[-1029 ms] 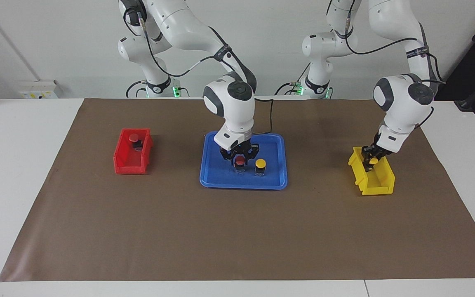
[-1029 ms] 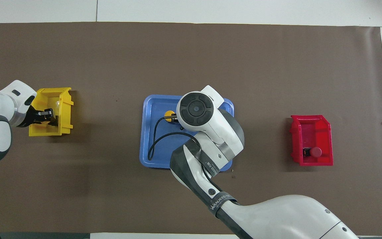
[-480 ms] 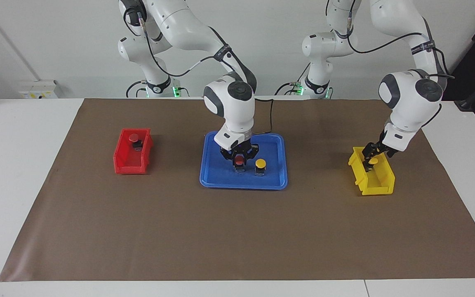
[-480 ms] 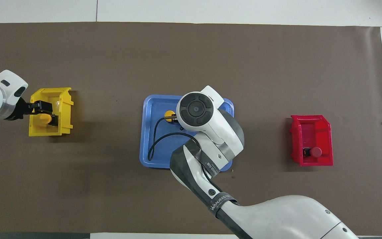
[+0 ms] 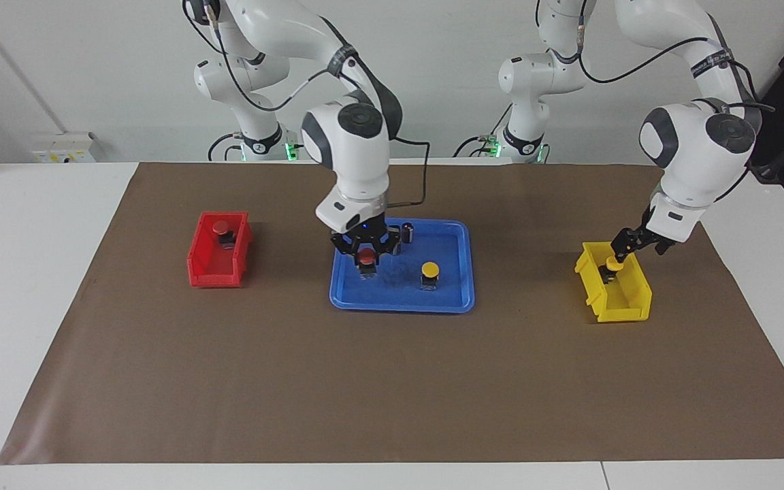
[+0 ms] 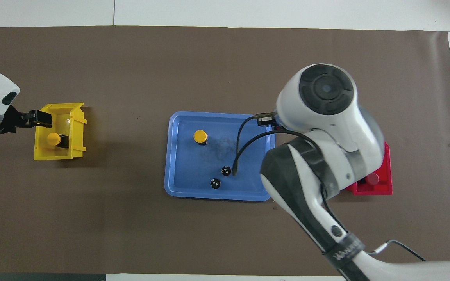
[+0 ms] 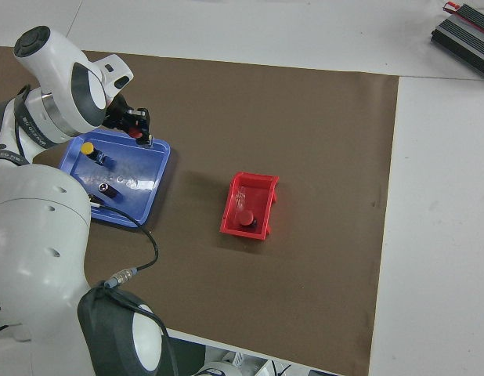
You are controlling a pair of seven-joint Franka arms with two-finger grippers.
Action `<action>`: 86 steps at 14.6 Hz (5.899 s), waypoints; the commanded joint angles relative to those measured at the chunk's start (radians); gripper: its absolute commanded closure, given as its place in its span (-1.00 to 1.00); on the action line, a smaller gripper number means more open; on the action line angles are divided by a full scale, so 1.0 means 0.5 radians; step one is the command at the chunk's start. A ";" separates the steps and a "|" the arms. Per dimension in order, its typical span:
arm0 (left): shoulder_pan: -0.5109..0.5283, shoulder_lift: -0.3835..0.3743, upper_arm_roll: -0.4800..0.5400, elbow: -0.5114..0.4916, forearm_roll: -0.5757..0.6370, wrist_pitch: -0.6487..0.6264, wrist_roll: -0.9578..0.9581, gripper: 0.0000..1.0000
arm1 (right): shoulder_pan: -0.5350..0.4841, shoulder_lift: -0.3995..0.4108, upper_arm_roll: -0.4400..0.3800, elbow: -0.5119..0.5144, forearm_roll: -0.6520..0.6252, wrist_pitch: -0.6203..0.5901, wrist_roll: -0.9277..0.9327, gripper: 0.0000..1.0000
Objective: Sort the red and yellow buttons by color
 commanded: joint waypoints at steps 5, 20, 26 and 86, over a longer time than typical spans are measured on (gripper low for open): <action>-0.238 -0.018 -0.025 0.016 0.025 -0.056 -0.055 -1.00 | -0.707 -0.423 0.029 -0.567 0.119 0.055 -0.863 0.69; -1.334 0.401 -0.031 0.213 -0.208 0.367 -1.150 -1.00 | -0.880 -0.432 0.022 -1.088 0.211 0.613 -1.030 0.69; -1.389 0.567 -0.025 0.335 -0.202 0.429 -1.252 -0.85 | -0.867 -0.390 0.022 -1.193 0.211 0.773 -1.011 0.69; -0.110 0.344 0.064 0.374 -0.049 -0.104 0.184 -0.66 | -0.778 -0.255 -0.186 0.485 0.040 -1.104 -0.750 -1.00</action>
